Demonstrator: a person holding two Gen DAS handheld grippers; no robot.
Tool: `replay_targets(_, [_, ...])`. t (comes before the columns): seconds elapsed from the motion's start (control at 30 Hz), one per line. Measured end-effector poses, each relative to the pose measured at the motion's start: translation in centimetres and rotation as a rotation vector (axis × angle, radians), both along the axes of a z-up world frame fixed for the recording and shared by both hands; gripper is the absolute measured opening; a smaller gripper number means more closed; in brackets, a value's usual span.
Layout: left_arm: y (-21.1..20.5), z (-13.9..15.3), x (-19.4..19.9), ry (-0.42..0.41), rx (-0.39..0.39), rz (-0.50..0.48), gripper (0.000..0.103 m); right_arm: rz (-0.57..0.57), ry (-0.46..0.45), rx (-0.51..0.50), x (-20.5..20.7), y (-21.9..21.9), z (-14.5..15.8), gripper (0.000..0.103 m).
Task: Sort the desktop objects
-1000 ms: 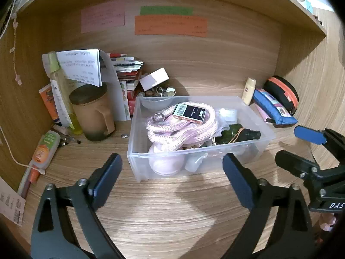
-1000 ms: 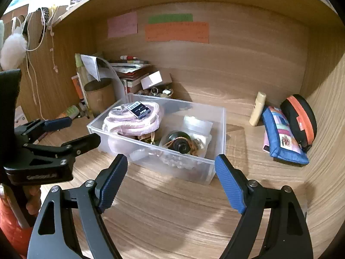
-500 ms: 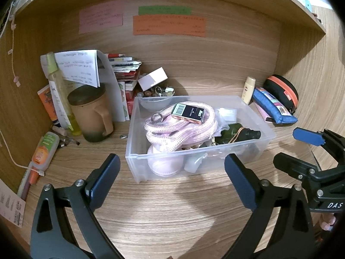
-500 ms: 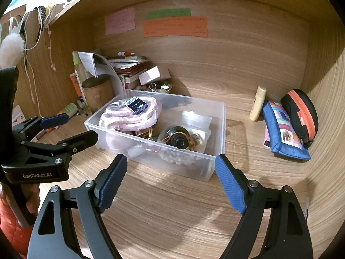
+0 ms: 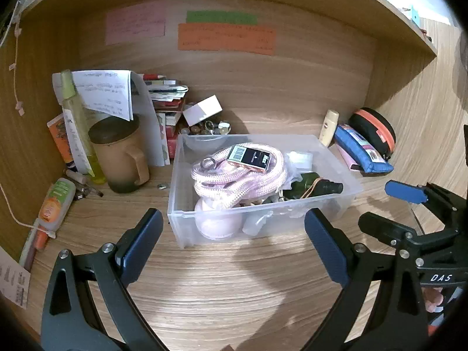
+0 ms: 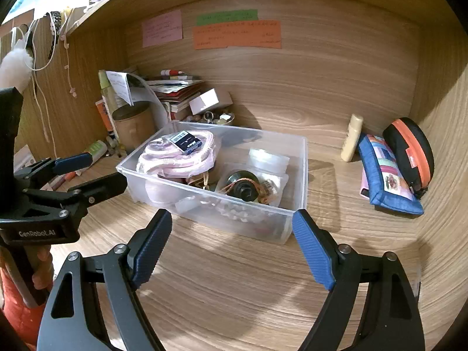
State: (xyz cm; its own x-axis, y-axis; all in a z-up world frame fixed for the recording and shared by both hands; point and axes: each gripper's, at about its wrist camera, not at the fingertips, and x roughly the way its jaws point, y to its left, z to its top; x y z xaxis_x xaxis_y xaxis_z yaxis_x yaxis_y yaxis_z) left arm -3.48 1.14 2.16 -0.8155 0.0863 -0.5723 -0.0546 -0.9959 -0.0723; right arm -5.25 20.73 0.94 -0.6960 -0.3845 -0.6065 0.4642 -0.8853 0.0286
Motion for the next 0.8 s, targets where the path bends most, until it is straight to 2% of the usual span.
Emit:
replay_targets(0.43, [0.15,0.1,0.28,0.0,-0.015,0.009,0.099,-0.002,-0.003,-0.005,0.11,-0.18,0.09,0.083])
replay_targets(0.8, [0.19,0.12,0.31,0.0,0.016,-0.005,0.099,-0.004,-0.006,-0.003,0.18,-0.28,0.08,0.083])
